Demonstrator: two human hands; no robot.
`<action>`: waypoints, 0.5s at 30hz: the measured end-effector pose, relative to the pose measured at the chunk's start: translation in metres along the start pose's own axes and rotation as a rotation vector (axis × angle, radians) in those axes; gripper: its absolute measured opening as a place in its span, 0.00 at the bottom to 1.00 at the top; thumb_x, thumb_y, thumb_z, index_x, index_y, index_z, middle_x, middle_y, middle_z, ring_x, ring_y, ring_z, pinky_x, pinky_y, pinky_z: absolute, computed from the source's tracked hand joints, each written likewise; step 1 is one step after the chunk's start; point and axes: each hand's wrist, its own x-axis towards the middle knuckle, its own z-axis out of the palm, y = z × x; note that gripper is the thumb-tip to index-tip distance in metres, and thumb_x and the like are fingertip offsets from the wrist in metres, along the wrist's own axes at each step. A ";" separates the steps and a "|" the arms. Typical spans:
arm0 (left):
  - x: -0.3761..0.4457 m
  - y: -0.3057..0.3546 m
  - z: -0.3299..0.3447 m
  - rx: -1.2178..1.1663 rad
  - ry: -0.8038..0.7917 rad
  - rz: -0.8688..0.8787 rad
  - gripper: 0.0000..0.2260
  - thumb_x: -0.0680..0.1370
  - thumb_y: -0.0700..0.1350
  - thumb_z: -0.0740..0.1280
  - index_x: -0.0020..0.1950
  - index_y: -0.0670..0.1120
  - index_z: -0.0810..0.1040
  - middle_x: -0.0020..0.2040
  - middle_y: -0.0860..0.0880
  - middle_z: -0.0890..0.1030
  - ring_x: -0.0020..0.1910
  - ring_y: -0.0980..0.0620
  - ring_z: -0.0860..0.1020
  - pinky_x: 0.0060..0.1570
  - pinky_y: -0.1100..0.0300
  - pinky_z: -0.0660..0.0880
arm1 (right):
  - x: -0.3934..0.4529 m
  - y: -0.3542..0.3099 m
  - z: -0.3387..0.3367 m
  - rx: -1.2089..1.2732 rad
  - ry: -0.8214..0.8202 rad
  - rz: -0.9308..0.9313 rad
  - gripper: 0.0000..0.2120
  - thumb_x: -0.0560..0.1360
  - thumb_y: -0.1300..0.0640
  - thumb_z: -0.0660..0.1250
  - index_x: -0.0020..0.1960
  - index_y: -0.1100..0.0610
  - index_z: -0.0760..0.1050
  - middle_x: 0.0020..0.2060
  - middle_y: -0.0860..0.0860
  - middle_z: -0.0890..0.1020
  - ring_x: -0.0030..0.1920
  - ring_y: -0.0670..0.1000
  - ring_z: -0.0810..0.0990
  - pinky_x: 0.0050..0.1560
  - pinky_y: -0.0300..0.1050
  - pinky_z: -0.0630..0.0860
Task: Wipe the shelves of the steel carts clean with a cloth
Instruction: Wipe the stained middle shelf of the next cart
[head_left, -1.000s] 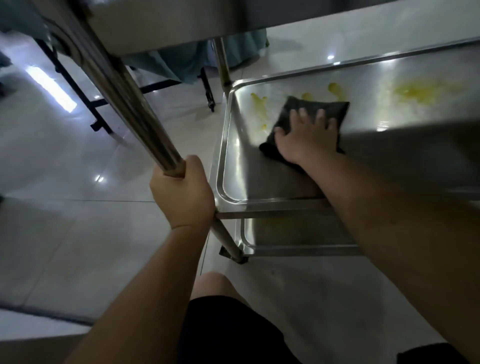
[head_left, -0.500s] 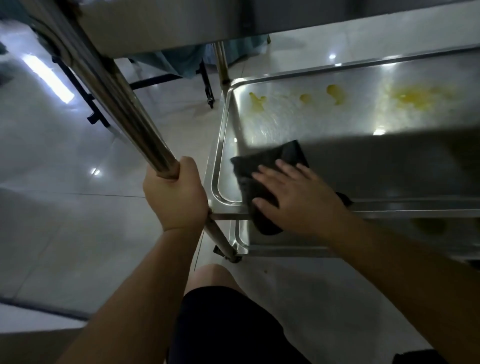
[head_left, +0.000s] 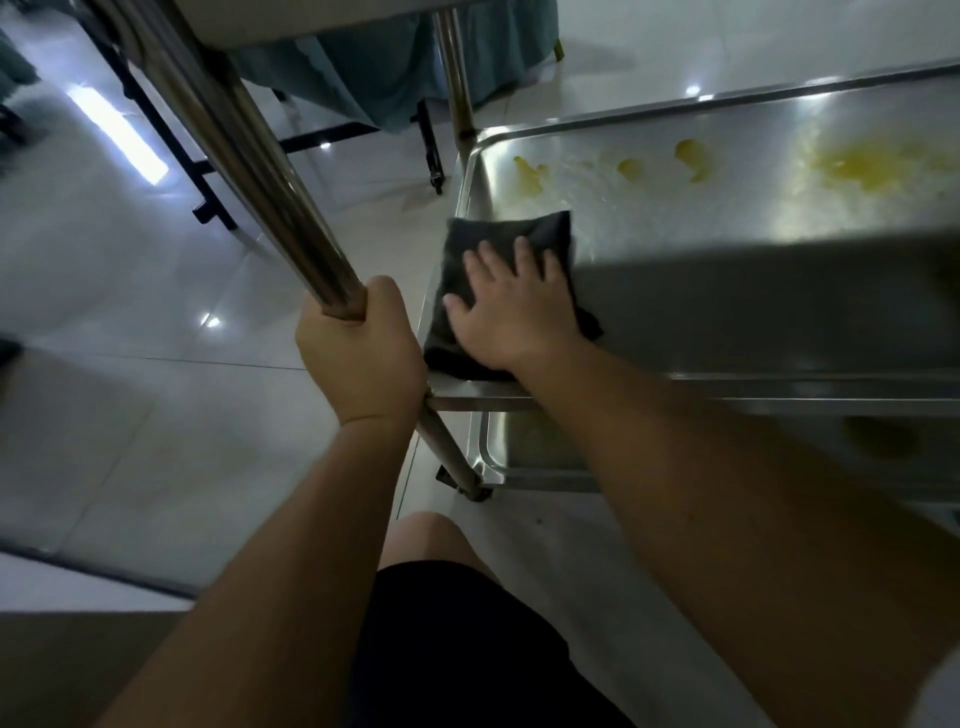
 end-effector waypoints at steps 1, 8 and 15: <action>0.000 0.000 -0.001 0.014 0.008 0.004 0.07 0.73 0.48 0.66 0.38 0.50 0.70 0.34 0.41 0.72 0.32 0.40 0.73 0.32 0.39 0.76 | -0.007 -0.011 0.005 0.006 -0.002 -0.061 0.35 0.82 0.34 0.42 0.85 0.47 0.49 0.84 0.47 0.51 0.83 0.58 0.45 0.80 0.63 0.41; -0.004 0.003 -0.003 0.054 0.008 -0.001 0.07 0.75 0.49 0.66 0.41 0.48 0.72 0.36 0.38 0.76 0.36 0.33 0.77 0.36 0.37 0.79 | -0.045 0.028 0.005 -0.026 -0.034 -0.258 0.34 0.80 0.32 0.40 0.84 0.43 0.48 0.83 0.42 0.50 0.83 0.51 0.44 0.81 0.58 0.41; -0.006 0.006 -0.007 0.126 -0.018 -0.014 0.10 0.76 0.51 0.66 0.47 0.45 0.76 0.39 0.41 0.83 0.34 0.51 0.84 0.37 0.47 0.84 | -0.085 0.142 -0.021 -0.097 -0.015 -0.180 0.35 0.79 0.29 0.34 0.83 0.40 0.44 0.83 0.39 0.48 0.83 0.47 0.44 0.82 0.55 0.43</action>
